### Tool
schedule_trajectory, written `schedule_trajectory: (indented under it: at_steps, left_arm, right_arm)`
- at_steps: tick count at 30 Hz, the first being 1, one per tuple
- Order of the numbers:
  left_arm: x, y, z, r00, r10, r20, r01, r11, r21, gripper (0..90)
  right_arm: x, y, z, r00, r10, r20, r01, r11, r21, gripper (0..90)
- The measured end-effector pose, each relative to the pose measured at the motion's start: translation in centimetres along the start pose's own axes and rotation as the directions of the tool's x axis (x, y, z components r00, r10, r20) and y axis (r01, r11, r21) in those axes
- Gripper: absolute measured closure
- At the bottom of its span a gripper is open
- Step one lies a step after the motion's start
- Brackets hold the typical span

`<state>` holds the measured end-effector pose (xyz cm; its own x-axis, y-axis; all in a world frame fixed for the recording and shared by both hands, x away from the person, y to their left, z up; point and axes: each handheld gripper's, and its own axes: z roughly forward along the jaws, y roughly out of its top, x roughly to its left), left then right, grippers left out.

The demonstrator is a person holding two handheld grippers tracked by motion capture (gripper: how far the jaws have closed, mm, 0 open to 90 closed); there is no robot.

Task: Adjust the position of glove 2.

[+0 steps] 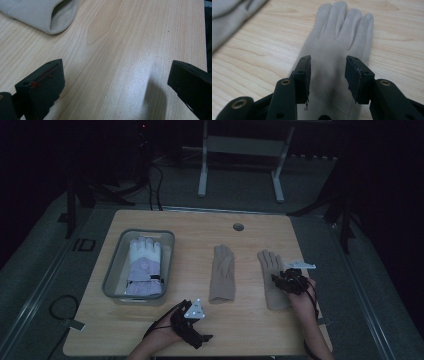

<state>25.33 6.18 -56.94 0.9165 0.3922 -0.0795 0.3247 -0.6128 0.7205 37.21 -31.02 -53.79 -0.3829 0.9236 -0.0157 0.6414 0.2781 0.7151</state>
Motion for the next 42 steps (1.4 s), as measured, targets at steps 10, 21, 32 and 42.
schedule_trajectory:
  at_steps: [10,21,32,42]
  left_arm:
    - [0.0,0.0,0.0,1.0,0.006,-0.002,-0.006,0.9999,-0.009,1.3]
    - [0.0,0.0,-0.1,0.9999,0.012,0.003,-0.012,0.9998,-0.017,1.3]
    - [-0.1,0.0,-0.1,0.9999,0.016,-0.001,-0.016,0.9996,-0.025,1.4]
    - [0.0,0.1,-0.3,0.9995,0.031,0.002,-0.031,0.9993,-0.019,1.3]
  right_arm:
    - [0.3,-1.1,0.8,0.9997,-0.01,0.023,0.01,1.0,0.002,78.0]
    - [1.2,-0.1,-0.3,0.9913,0.099,0.086,-0.097,0.995,-0.028,83.9]
    - [4.0,4.0,-2.9,0.9849,0.146,0.094,-0.134,0.984,-0.117,83.9]
    - [7.0,6.3,-3.0,0.9846,0.152,0.085,-0.139,0.98,-0.145,83.7]
